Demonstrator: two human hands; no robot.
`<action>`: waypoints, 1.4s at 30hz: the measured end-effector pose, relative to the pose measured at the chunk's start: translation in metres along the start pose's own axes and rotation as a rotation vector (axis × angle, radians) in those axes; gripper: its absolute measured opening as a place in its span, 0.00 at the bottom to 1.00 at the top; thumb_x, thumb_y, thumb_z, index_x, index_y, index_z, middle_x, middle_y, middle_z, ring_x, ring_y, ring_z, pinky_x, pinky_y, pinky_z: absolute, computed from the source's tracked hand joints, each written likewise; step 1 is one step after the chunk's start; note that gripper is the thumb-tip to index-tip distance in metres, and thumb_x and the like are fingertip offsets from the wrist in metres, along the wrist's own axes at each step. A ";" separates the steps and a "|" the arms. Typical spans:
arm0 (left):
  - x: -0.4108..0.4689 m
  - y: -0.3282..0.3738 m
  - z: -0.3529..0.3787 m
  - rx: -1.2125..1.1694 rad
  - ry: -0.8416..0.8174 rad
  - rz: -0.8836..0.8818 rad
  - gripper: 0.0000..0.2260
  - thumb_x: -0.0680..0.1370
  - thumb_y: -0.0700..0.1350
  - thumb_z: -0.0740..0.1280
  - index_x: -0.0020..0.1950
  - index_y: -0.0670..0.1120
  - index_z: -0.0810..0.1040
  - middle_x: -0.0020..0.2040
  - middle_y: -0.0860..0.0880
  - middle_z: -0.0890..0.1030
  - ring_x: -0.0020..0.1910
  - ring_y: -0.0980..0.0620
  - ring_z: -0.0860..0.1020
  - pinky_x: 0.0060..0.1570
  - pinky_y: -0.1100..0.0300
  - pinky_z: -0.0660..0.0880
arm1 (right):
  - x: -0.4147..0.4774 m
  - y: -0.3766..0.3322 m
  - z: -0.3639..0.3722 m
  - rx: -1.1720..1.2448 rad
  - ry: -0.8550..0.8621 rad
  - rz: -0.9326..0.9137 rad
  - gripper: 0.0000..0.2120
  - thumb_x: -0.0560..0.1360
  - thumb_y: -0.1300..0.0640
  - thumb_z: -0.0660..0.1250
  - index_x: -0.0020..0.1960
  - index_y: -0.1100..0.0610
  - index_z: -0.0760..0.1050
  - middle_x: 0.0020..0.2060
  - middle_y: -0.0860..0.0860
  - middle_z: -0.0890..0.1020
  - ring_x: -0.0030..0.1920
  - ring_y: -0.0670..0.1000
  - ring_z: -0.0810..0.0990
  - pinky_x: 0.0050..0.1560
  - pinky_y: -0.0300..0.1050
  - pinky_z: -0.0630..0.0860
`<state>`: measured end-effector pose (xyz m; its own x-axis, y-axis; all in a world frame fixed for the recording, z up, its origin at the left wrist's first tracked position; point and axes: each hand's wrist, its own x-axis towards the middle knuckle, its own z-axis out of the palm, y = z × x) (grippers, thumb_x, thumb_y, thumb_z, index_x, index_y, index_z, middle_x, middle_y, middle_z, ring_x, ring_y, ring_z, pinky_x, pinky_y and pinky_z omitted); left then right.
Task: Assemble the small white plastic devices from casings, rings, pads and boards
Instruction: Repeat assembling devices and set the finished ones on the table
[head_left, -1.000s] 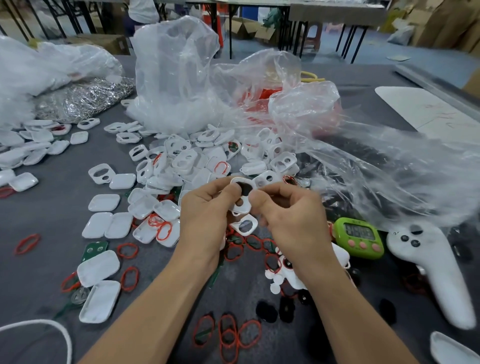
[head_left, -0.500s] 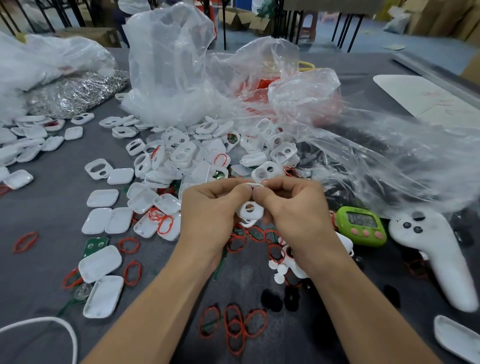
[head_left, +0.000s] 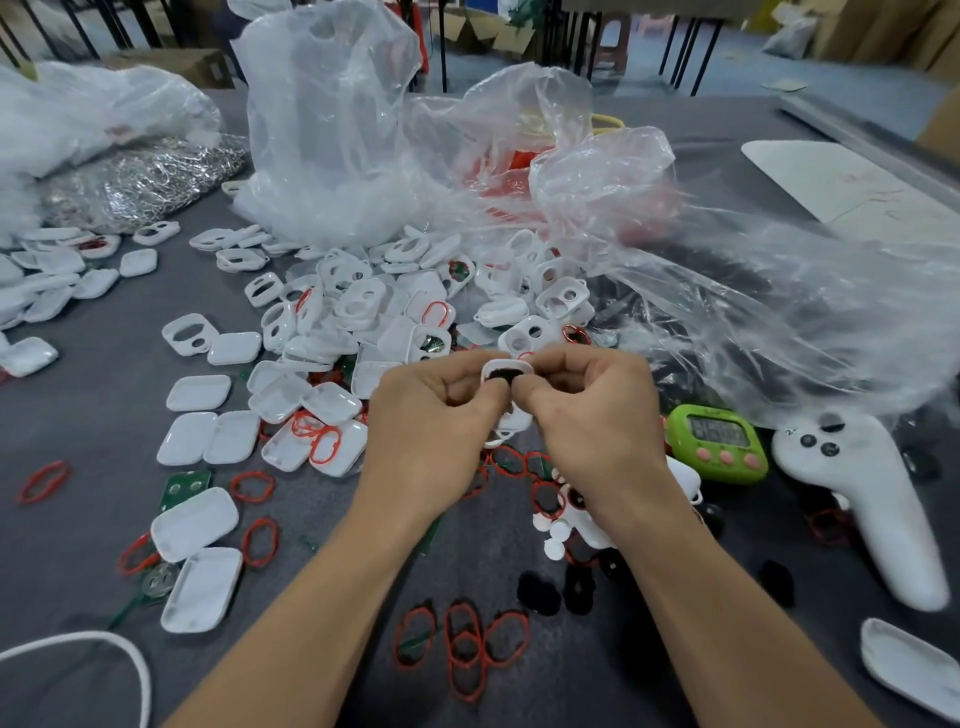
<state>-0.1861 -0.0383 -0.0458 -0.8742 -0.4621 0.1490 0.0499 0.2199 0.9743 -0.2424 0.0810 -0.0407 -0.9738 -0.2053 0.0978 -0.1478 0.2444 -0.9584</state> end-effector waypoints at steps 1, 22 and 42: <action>0.000 0.000 -0.001 -0.007 -0.008 -0.007 0.12 0.76 0.43 0.71 0.48 0.60 0.88 0.37 0.52 0.87 0.40 0.44 0.86 0.43 0.40 0.83 | 0.000 0.000 -0.001 0.003 -0.004 -0.005 0.07 0.72 0.62 0.75 0.39 0.51 0.86 0.30 0.45 0.85 0.31 0.44 0.82 0.34 0.40 0.76; 0.015 -0.003 -0.024 -0.499 0.259 -0.377 0.10 0.80 0.37 0.64 0.43 0.40 0.83 0.39 0.44 0.87 0.38 0.49 0.87 0.39 0.55 0.81 | -0.014 -0.033 -0.037 -0.444 -0.314 -0.221 0.04 0.68 0.53 0.79 0.37 0.45 0.86 0.31 0.39 0.84 0.31 0.40 0.80 0.33 0.31 0.73; -0.001 0.004 -0.040 -0.475 0.076 -0.331 0.09 0.75 0.32 0.68 0.46 0.46 0.82 0.39 0.40 0.86 0.35 0.46 0.85 0.30 0.61 0.78 | -0.058 -0.037 -0.013 -1.101 -0.325 0.023 0.07 0.73 0.56 0.73 0.49 0.47 0.85 0.48 0.48 0.86 0.54 0.54 0.82 0.65 0.50 0.74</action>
<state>-0.1657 -0.0708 -0.0357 -0.8440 -0.5047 -0.1817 0.0063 -0.3481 0.9374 -0.1829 0.0956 -0.0073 -0.9112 -0.3859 -0.1444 -0.3574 0.9146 -0.1889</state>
